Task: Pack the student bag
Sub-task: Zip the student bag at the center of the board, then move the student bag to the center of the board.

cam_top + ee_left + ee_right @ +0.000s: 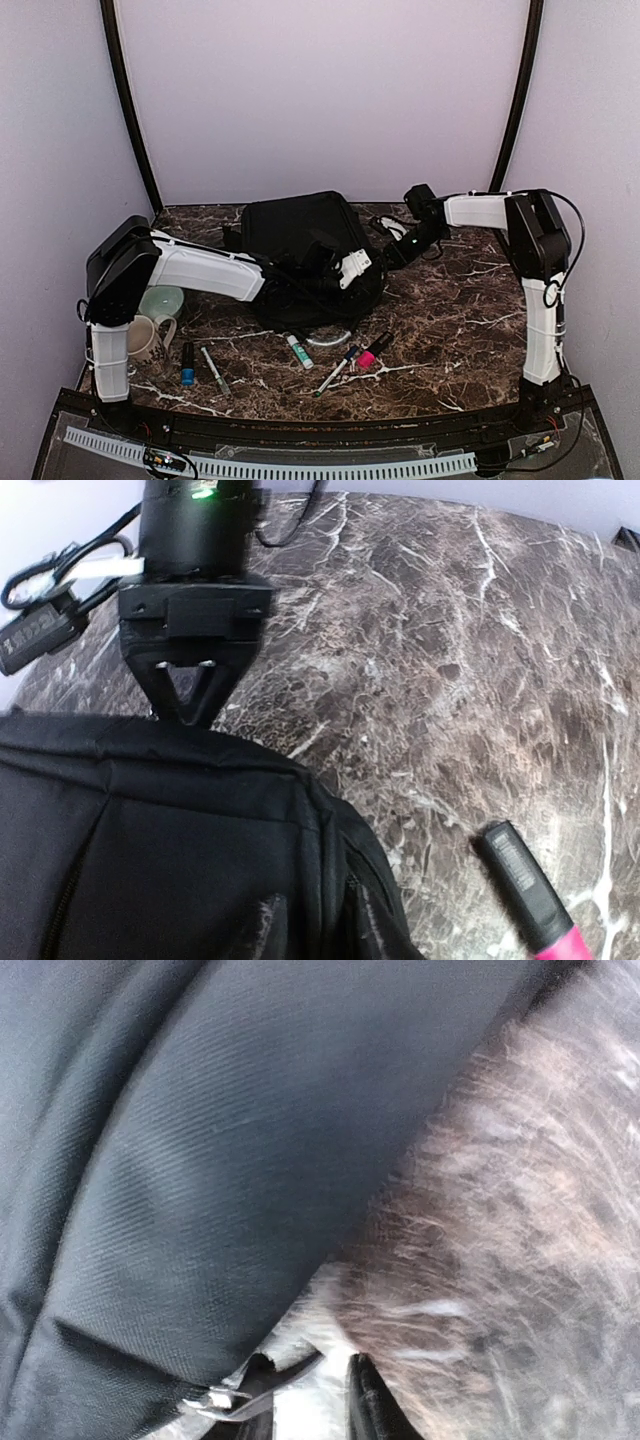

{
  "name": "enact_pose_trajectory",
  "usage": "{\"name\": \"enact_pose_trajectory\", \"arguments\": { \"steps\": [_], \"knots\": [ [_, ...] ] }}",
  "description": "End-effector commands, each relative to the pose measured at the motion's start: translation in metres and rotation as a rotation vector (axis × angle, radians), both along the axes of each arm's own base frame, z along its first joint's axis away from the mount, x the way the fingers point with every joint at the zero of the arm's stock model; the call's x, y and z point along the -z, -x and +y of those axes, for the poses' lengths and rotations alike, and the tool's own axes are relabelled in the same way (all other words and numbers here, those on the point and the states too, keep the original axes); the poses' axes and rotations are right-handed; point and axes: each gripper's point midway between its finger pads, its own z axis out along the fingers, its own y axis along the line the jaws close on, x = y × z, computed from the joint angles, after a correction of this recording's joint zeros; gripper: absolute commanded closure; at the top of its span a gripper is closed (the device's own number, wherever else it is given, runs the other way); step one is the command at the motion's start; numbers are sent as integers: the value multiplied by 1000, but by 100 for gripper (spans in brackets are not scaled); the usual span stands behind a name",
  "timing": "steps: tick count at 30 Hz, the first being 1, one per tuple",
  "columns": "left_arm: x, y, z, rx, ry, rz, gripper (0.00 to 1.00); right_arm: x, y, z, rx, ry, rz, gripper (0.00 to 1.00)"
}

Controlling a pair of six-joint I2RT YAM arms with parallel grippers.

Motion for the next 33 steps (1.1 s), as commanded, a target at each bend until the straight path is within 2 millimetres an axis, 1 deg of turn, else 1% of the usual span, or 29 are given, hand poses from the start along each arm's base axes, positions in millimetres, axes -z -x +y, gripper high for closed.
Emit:
{"name": "enact_pose_trajectory", "arguments": {
  "steps": [1,2,4,5,7,10,12,14,16,19,22,24,25,27,29,32,33],
  "knots": [
    [-61,8,9,-32,53,-47,62,-32,-23,-22,78,7,-121,68],
    [-69,5,14,-58,56,-58,57,-41,-22,-28,84,5,-137,64],
    [-85,-1,27,-121,59,-79,52,-55,-16,-35,82,1,-160,60],
    [-93,-6,35,-154,60,-87,48,-62,-12,-37,78,-5,-170,59],
    [-103,-18,54,-237,55,-84,44,-72,-4,-39,70,-20,-170,55],
    [-115,-37,88,-370,62,-68,38,-88,7,-31,54,-78,-138,51],
    [-117,-55,117,-487,71,-36,35,-94,12,-24,50,-129,-97,48],
    [-117,-68,142,-580,76,-5,34,-99,15,-14,36,-171,-62,45],
    [-115,-78,165,-669,94,34,33,-98,18,-5,18,-192,-23,43],
    [-107,-88,196,-789,133,108,29,-93,20,8,-6,-207,44,40],
    [-93,-94,224,-895,166,185,28,-84,23,21,-32,-216,105,38],
    [-80,-94,240,-956,175,244,28,-78,26,30,-53,-216,130,37],
    [-73,-96,253,-1002,187,275,28,-74,28,33,-59,-214,145,37],
    [-60,-95,271,-1061,208,330,28,-66,30,39,-64,-207,175,37],
    [-51,-92,278,-1083,239,378,28,-56,32,42,-67,-204,208,37],
    [-40,-86,279,-1087,265,417,28,-44,33,43,-61,-205,251,37],
    [-36,-84,279,-1092,267,435,28,-41,34,44,-61,-204,260,39]
  ]
}}
